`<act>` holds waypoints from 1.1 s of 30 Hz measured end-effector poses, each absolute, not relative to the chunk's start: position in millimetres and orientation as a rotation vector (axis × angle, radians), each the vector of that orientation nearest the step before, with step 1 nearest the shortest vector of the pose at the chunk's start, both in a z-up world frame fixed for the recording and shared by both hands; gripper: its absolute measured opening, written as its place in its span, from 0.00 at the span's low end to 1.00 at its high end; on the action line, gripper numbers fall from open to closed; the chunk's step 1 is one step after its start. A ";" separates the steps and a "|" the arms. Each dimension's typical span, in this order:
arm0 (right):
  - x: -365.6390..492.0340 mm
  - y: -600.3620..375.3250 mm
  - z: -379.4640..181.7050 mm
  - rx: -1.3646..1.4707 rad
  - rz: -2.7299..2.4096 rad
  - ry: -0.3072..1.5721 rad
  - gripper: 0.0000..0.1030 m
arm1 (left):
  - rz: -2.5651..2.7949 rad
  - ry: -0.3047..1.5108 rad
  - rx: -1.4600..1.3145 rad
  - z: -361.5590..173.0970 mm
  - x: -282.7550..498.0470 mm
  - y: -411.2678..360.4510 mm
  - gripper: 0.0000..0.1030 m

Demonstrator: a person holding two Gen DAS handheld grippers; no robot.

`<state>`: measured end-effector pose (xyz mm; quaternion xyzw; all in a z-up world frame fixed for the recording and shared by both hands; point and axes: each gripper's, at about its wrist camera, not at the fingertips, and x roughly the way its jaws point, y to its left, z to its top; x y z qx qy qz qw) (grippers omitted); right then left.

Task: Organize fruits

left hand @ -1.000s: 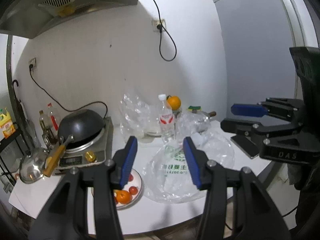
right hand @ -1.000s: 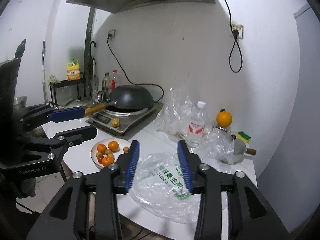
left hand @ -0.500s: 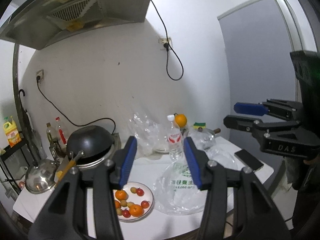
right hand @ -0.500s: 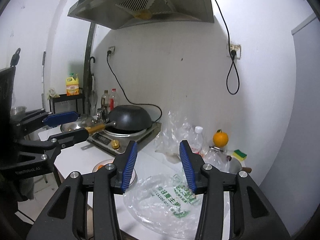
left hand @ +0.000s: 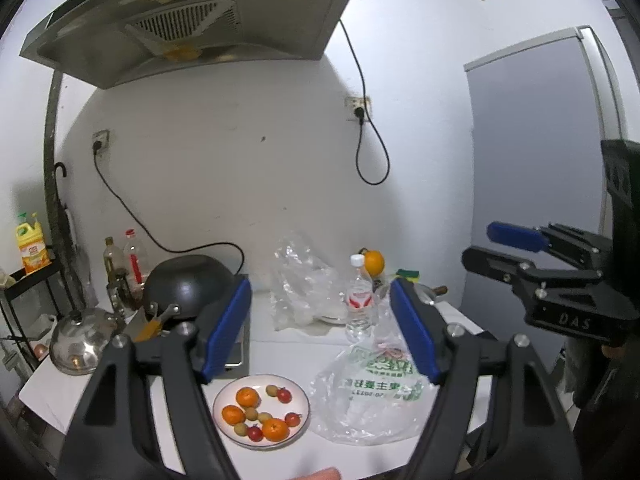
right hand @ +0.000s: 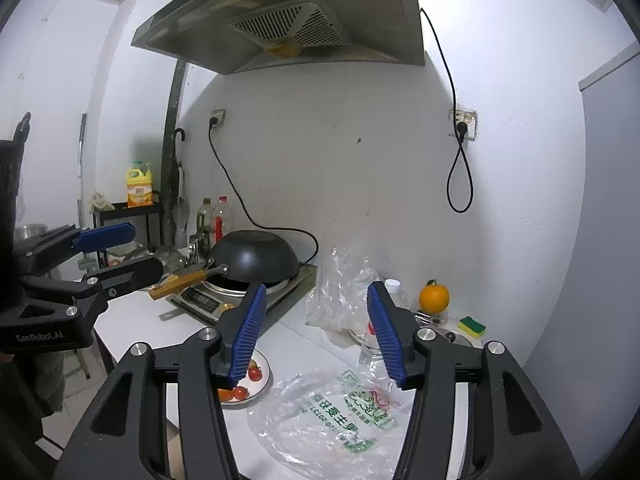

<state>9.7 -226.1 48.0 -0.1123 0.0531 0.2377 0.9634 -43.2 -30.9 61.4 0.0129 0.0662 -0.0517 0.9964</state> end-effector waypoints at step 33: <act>12.9 -232.6 64.7 -0.143 0.397 0.109 0.75 | 0.027 0.151 -0.025 65.8 -43.6 -16.3 0.81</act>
